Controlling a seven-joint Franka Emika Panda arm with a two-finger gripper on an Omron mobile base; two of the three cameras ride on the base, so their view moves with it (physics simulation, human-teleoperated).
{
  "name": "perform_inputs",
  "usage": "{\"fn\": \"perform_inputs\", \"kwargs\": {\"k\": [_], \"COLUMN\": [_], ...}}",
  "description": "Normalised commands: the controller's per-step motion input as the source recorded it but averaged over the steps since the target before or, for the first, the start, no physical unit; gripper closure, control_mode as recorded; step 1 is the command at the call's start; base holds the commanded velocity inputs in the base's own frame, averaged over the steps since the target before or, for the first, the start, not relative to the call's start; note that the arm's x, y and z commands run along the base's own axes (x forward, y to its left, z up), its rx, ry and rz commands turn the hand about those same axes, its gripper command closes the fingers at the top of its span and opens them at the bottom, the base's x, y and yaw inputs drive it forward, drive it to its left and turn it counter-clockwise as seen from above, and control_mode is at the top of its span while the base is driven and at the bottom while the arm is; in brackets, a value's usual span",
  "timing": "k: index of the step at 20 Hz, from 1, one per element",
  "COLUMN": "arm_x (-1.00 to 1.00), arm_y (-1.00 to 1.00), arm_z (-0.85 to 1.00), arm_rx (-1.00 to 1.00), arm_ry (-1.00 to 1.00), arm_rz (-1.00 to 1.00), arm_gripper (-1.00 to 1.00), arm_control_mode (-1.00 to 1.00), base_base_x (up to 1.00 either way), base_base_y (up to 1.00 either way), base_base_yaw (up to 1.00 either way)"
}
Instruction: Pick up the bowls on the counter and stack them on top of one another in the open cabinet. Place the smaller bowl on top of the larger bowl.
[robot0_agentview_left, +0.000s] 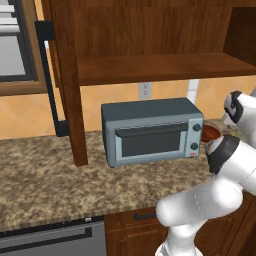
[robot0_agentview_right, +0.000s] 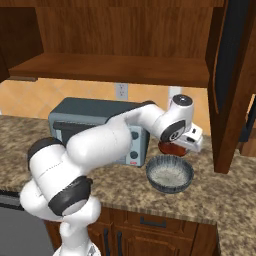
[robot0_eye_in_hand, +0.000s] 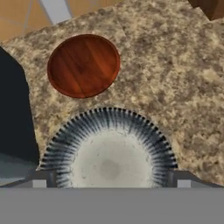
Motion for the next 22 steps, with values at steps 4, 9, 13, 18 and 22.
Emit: {"fn": "perform_inputs", "kwargs": {"k": [4, 9, 13, 18, 22], "arm_x": [0.62, 0.66, 0.35, 0.21, 0.18], "arm_y": [-0.34, -0.35, -0.36, -0.24, 0.03], "arm_z": [-0.46, -0.39, -0.21, -0.22, -0.07], "arm_rx": [0.05, 0.13, 0.17, 0.12, 0.04], "arm_ry": [0.05, 0.07, 0.01, 0.00, 0.00], "arm_rz": [0.00, 0.00, 0.00, 0.00, 0.00], "arm_gripper": [-1.00, -1.00, -1.00, -1.00, -1.00], "arm_control_mode": [-1.00, -1.00, -1.00, -1.00, -1.00], "base_base_x": [0.00, 0.00, 0.00, 0.00, 0.00], "base_base_y": [0.00, 0.00, 0.00, 0.00, 0.00], "base_base_yaw": [0.00, 0.00, 0.00, 0.00, 0.00]}}
